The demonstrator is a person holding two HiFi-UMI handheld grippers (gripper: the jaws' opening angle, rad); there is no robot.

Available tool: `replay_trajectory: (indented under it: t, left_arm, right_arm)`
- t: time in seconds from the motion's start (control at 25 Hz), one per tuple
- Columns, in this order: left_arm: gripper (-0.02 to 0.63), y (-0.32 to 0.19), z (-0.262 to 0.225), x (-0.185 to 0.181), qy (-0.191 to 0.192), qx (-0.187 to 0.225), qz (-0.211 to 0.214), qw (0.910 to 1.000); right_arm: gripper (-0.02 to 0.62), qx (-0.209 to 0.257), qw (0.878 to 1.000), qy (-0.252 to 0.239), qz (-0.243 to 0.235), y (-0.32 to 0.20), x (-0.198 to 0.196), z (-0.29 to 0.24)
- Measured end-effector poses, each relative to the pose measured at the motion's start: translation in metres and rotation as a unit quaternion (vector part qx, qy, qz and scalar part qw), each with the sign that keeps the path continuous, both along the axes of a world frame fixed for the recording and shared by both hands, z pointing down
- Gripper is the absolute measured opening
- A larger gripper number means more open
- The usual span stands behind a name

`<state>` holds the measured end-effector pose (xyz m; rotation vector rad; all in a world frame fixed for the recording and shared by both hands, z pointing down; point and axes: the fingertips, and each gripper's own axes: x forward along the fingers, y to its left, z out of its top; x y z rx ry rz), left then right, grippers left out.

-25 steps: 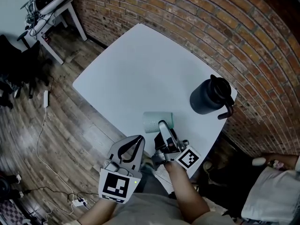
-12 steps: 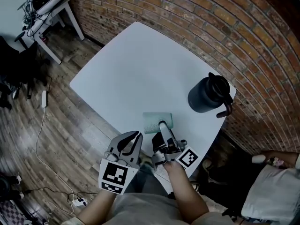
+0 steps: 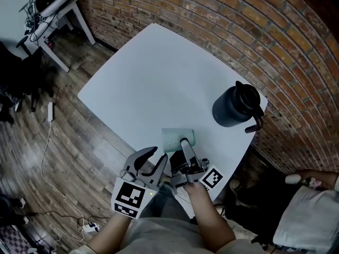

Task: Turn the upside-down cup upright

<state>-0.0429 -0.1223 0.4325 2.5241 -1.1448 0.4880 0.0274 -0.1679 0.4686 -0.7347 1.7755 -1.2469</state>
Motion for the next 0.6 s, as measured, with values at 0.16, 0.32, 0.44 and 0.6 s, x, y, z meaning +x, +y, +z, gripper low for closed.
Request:
replay_trajectory:
  t: [0.16,0.32,0.44,0.6]
  left_arm:
    - [0.114,-0.001,0.002,0.007,0.006,-0.001,0.011,0.9999]
    - [0.115,-0.006,0.006,0.011,0.008,-0.004,0.019,0.9998]
    - [0.115,-0.008,0.009,0.016,0.014,-0.011,0.029,0.9994]
    - [0.115,-0.011,0.009,0.022,0.022,-0.014,0.039,0.9989]
  right_arm:
    - [0.308,0.000,1.000,-0.015,-0.002,0.000,0.001,0.000]
    - [0.308,-0.002,1.000,-0.029,-0.002,0.001,0.001,0.001]
    - [0.308,0.000,0.999,-0.034,-0.007,0.001,0.000,0.001]
    - [0.308,0.000,0.999,-0.043,-0.009,0.000,-0.001,0.002]
